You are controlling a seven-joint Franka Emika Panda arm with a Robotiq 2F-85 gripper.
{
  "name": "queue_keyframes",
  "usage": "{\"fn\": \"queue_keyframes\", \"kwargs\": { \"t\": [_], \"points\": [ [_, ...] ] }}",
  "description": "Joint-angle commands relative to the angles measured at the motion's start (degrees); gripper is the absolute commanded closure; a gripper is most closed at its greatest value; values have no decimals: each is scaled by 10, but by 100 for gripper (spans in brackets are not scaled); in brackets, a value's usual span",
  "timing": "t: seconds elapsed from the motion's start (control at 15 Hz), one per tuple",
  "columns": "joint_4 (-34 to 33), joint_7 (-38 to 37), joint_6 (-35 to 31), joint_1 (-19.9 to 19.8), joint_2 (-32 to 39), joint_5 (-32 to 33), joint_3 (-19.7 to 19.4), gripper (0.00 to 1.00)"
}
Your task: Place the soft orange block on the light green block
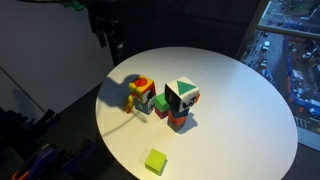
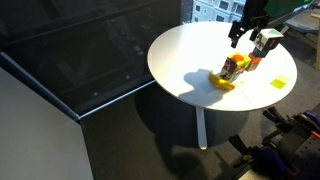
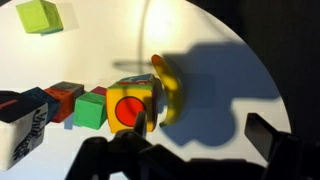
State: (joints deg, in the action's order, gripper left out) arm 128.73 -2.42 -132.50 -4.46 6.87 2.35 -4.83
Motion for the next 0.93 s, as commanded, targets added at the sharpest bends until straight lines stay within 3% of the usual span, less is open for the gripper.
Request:
{"fn": "queue_keyframes", "kwargs": {
  "t": [0.0,0.4,0.87],
  "points": [
    [-16,32,-29,-12,33,6,-9,0],
    [-33,66,-97,-31,98,-6,-15,0],
    [-80,56,-94,-44,159,-5,-20,0]
  ]
}}
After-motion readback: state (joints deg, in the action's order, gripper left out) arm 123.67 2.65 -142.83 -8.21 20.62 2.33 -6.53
